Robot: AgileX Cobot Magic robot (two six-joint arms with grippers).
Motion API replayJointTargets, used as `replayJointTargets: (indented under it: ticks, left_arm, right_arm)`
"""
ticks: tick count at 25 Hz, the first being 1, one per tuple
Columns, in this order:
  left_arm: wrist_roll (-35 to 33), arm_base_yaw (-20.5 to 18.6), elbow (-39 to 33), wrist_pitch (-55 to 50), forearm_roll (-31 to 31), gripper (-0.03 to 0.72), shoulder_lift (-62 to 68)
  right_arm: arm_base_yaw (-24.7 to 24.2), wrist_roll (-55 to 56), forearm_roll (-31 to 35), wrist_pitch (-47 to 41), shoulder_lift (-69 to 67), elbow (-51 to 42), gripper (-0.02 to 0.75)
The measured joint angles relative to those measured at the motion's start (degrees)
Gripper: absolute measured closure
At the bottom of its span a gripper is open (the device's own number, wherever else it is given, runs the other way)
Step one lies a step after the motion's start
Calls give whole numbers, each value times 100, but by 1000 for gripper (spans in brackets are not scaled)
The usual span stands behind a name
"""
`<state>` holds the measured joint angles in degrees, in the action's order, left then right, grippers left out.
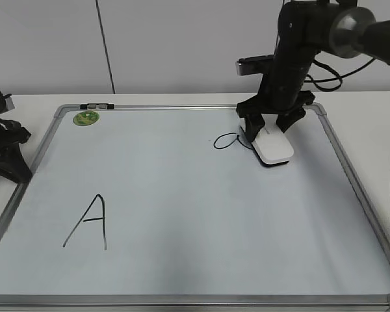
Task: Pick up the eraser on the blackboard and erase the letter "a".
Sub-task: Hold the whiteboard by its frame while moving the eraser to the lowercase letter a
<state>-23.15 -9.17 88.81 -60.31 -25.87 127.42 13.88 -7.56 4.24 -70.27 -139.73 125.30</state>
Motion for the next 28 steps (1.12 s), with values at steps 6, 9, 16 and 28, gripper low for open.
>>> replayJointTargets:
  ticks: [6, 9, 16, 28]
  left_arm:
    - [0, 0, 0, 0, 0, 652, 0]
    - [0, 0, 0, 0, 0, 652, 0]
    - [0, 0, 0, 0, 0, 652, 0]
    - [0, 0, 0, 21, 11, 652, 0]
  right_arm:
    - [0, 0, -11, -65, -130, 104, 201]
    - [0, 0, -22, -86, -139, 128, 201]
    - [23, 0, -3, -98, -152, 138, 201]
    - [822, -10, -311, -53, -352, 420, 201]
